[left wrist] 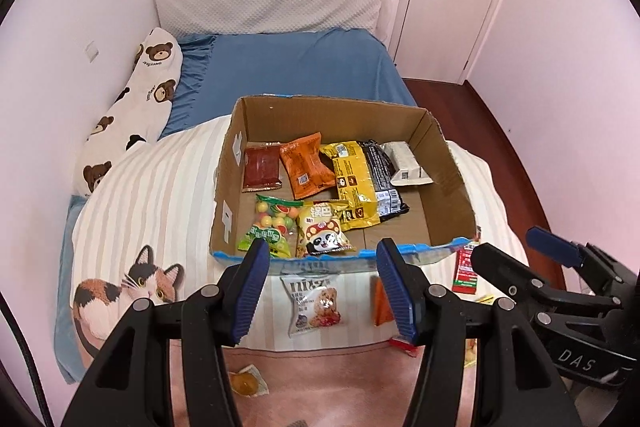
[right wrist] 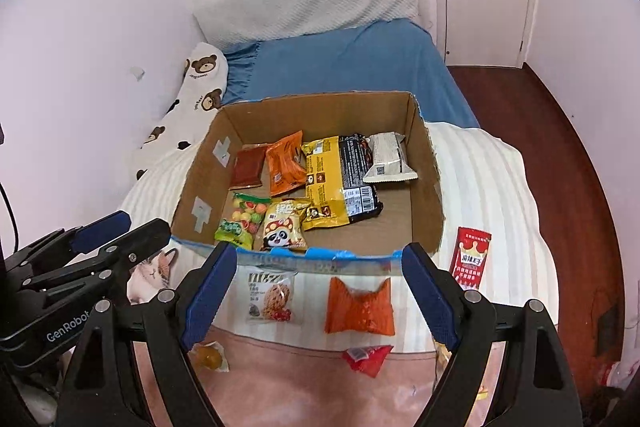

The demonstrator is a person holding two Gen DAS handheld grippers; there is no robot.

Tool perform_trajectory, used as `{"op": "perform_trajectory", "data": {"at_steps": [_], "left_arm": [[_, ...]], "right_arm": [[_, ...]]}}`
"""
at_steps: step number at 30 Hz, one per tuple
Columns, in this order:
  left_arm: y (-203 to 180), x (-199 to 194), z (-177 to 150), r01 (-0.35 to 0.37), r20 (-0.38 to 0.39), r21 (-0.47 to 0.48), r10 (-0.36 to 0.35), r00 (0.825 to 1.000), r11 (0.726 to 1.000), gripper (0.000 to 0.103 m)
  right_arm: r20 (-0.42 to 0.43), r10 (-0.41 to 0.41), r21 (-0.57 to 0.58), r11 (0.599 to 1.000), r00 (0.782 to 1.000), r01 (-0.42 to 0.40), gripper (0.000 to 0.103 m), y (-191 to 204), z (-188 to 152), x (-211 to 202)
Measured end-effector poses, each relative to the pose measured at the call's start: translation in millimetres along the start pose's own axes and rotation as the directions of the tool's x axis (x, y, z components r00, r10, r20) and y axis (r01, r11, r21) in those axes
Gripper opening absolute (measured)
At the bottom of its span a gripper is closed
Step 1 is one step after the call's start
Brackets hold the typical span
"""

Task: Organize snacks
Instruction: 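Move both tools back to the snacks on the bed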

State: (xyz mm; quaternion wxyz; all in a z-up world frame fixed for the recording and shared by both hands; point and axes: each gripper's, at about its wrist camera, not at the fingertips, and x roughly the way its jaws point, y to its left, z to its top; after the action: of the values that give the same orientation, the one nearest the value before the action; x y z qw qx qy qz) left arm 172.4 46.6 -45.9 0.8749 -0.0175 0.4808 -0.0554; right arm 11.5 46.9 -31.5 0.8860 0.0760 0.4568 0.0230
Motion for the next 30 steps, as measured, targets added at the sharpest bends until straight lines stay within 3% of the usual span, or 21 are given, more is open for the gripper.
{"op": "perform_trajectory", "data": {"at_steps": [5,8,15,17,21,26,28,30], "left_arm": [[6.1,2.4,-19.9,-0.015,-0.025,-0.029,0.014,1.0,0.999,0.053],[13.3,19.7,-38.4,-0.055,-0.072,-0.043,0.052,0.996,0.998,0.053],[51.6,82.4,-90.8,-0.143,-0.261,-0.109,0.111,0.959,0.984,0.053],[62.6,98.1,-101.0,-0.161,-0.305,-0.128,0.116,0.945,0.979,0.053],[71.8,124.3,-107.9,-0.169,-0.362,-0.153,0.104,0.926,0.974,0.053],[70.5,149.6,-101.5,-0.153,-0.399,-0.181,0.07,0.914,0.971,0.053],[66.8,158.3,-96.5,-0.137,-0.407,-0.192,0.048,0.912,0.972,0.053],[60.8,164.7,-92.2,-0.116,-0.41,-0.188,0.029,0.911,0.975,0.053]], "right_arm": [[-0.036,0.009,0.053,0.999,0.999,-0.007,0.094,-17.7,-19.6,1.2],[-0.109,0.02,0.107,0.994,0.994,-0.008,0.094,-38.8,-37.1,20.8],[-0.305,0.102,0.298,0.955,0.947,-0.007,0.094,-82.0,-80.6,111.6],[-0.327,0.161,0.398,0.917,0.931,-0.019,0.094,-93.7,-91.2,139.5],[-0.339,0.188,0.513,0.858,0.922,0.014,0.094,-106.5,-103.4,180.6],[-0.304,0.271,0.735,0.676,0.913,0.044,0.094,-126.8,-121.9,213.8],[-0.304,0.273,0.758,0.65,0.913,0.058,0.094,-130.6,-127.3,219.6],[-0.326,0.27,0.728,0.683,0.906,0.059,0.088,-128.4,-127.4,220.0]]}}
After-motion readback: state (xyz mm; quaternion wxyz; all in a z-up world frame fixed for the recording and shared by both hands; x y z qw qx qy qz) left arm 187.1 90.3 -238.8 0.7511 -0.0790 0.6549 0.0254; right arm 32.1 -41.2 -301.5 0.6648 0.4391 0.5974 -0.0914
